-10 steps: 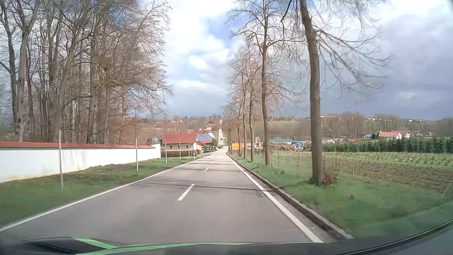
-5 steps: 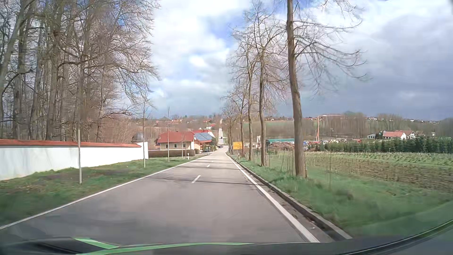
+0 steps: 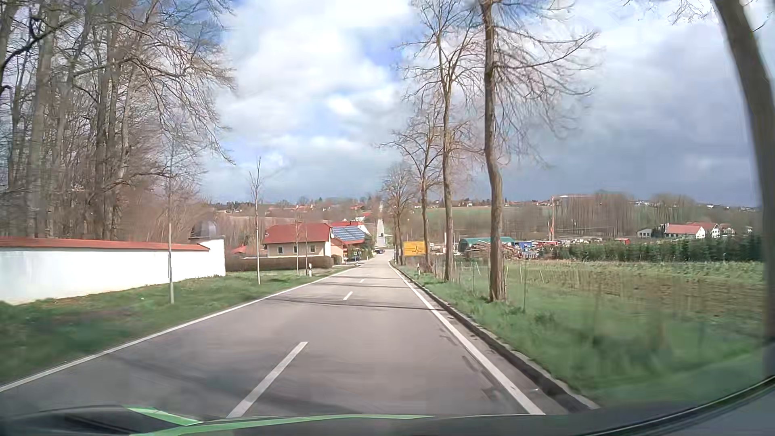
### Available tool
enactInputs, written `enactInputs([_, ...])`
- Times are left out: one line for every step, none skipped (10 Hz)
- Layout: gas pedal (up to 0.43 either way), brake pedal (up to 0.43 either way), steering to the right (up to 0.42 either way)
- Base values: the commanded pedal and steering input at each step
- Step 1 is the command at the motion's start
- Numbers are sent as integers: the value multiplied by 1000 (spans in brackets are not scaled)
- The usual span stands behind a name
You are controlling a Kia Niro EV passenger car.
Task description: Follow the waypoints while adhering to traffic rules and regulations
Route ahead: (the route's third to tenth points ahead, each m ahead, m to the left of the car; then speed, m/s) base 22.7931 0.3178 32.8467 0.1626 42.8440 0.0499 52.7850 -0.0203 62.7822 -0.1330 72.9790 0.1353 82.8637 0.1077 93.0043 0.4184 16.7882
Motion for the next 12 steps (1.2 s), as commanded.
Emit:
enactInputs([0,85,-5])
enactInputs([0,104,-5])
enactInputs([0,110,-5])
enactInputs([0,104,-4])
enactInputs([0,110,-4])
enactInputs([0,110,-3])
enactInputs([0,110,-2])
enactInputs([0,110,-1])
enactInputs([0,110,-1])
enactInputs([0,110,-1])
enactInputs([0,110,-1])
enactInputs([0,110,-1])
